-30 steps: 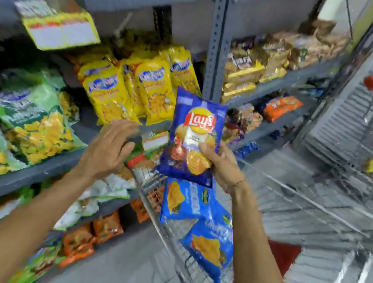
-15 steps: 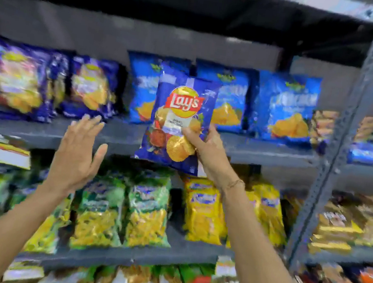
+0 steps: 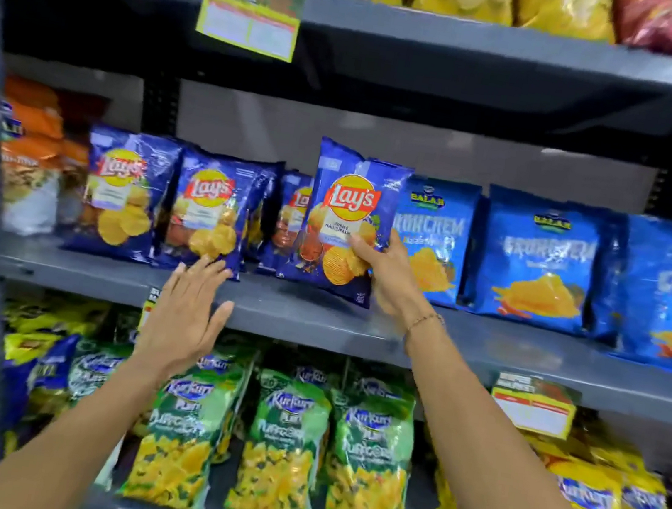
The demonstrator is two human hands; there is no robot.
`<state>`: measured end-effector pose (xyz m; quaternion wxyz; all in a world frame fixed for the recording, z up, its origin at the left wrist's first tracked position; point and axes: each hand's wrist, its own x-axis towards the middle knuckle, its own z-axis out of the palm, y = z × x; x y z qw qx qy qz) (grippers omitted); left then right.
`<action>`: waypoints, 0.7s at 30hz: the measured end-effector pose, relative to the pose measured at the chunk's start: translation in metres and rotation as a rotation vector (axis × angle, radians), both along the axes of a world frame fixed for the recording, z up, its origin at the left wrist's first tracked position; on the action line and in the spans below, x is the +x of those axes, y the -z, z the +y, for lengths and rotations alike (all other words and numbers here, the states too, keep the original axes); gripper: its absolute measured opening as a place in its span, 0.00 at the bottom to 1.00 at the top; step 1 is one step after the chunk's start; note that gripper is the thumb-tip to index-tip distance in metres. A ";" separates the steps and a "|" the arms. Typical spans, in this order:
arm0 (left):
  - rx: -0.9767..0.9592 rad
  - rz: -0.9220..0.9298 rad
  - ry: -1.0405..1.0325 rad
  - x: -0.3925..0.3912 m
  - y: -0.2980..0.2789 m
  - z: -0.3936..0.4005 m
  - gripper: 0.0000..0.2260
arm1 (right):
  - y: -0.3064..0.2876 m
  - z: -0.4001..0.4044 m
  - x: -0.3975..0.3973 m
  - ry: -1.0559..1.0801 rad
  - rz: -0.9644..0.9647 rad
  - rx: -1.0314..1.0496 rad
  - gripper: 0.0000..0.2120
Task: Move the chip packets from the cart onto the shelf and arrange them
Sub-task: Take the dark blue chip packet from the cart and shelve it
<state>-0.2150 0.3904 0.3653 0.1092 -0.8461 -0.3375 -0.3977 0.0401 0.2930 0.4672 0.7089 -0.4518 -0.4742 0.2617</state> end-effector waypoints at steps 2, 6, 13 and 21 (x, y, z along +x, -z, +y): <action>0.009 0.020 -0.008 0.001 0.001 0.007 0.30 | 0.002 0.015 -0.007 -0.035 0.028 0.000 0.19; 0.025 0.005 0.000 0.002 0.005 0.014 0.27 | 0.007 0.039 -0.014 -0.022 0.032 -0.008 0.17; 0.101 -0.117 0.028 0.008 0.013 0.021 0.22 | 0.014 0.053 -0.014 0.017 -0.021 -0.068 0.24; 0.128 -0.194 0.043 0.012 0.018 0.023 0.19 | 0.012 0.052 -0.021 0.074 -0.012 -0.123 0.27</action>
